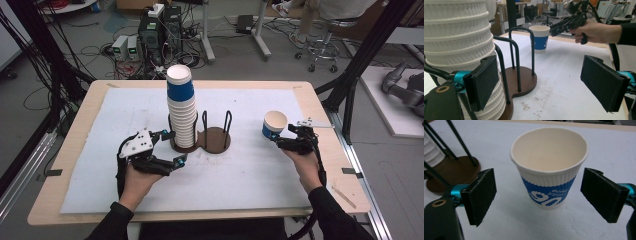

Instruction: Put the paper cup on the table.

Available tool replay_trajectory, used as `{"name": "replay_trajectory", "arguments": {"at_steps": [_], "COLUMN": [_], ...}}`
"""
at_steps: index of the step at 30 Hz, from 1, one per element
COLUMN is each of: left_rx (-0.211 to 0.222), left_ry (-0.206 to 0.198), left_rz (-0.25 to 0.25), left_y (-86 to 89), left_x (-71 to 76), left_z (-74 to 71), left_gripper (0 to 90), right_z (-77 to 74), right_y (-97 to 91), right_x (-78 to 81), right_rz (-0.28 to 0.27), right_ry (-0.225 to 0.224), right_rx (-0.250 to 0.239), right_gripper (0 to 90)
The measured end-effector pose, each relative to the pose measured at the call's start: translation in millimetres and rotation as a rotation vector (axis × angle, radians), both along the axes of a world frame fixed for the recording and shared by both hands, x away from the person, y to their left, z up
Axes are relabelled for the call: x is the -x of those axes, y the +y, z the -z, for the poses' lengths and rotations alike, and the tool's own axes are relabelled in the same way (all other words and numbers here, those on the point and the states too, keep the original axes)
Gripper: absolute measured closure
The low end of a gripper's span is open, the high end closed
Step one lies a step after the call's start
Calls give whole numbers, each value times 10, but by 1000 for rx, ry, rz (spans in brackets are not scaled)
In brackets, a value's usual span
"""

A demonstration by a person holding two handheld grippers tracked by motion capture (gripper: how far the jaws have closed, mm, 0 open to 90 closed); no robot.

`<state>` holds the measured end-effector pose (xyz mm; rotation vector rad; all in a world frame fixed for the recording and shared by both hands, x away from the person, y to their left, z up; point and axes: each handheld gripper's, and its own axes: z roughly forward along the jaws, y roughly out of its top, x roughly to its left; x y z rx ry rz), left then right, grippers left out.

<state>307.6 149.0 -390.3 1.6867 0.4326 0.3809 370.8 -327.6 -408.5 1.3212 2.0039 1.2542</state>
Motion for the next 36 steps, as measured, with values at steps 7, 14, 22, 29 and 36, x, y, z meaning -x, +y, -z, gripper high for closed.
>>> {"name": "replay_trajectory", "arguments": {"at_steps": [7,14,22,29,36], "left_rx": [2,2,8,1,-9], "left_ry": [4,8,6,14,7], "left_rz": [-6,-11,-10,8,27], "left_y": [10,11,-17,-78,-119], "left_x": [0,3,0,-19,-1], "left_z": [6,9,-14,1,-2], "left_gripper": [147,148,147,148,147], "right_z": [-115,-275,-401,-460,-454], "right_y": [11,78,165,228,277], "right_x": [208,356,484,554,555], "right_rz": [-71,-187,-319,-407,-446], "right_ry": [-36,-95,-173,-221,-217], "right_rx": [-53,-128,-154,-144,-124], "right_gripper": [136,137,137,137,138]}}
